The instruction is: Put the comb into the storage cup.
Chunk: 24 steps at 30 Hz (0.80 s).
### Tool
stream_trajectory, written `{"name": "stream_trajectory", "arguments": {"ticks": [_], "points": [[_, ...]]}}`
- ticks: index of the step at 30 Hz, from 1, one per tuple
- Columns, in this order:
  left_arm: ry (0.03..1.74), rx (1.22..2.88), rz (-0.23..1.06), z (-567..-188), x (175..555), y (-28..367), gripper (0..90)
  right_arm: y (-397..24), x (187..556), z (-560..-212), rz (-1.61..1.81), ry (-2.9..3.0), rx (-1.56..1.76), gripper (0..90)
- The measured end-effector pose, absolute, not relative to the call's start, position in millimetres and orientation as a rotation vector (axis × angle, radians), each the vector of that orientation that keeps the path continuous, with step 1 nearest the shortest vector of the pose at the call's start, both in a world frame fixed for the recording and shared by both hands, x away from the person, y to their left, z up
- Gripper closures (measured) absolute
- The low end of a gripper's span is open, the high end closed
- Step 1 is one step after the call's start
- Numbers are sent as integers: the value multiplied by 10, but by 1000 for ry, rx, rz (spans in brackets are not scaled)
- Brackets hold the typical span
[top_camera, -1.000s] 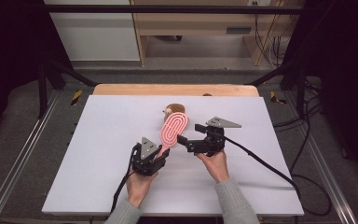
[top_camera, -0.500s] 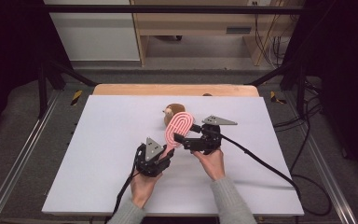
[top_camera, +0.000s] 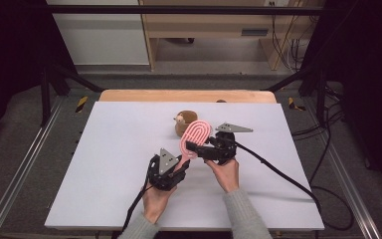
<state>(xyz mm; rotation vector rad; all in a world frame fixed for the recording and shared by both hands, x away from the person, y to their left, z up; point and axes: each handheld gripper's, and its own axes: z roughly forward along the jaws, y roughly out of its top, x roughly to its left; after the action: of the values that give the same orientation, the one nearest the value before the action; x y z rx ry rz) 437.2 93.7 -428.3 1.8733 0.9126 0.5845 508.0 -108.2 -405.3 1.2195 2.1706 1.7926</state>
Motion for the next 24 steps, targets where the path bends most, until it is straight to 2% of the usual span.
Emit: {"name": "stream_trajectory", "arguments": {"ticks": [2,4,12,24], "points": [[911,1873,586,-4282,4370,936,689,-1083,5084,-4051,1797,2176,1229,399],[909,1867,589,-4280,4364,935,689,-1092,5090,-4043,1795,2184,1252,451],[914,1869,600,-4290,4361,919,689,-1091,5081,-4032,1827,2188,1263,518],[915,1872,608,-4307,4368,880,690,-1095,5044,-4012,1837,2198,1257,576]]}}
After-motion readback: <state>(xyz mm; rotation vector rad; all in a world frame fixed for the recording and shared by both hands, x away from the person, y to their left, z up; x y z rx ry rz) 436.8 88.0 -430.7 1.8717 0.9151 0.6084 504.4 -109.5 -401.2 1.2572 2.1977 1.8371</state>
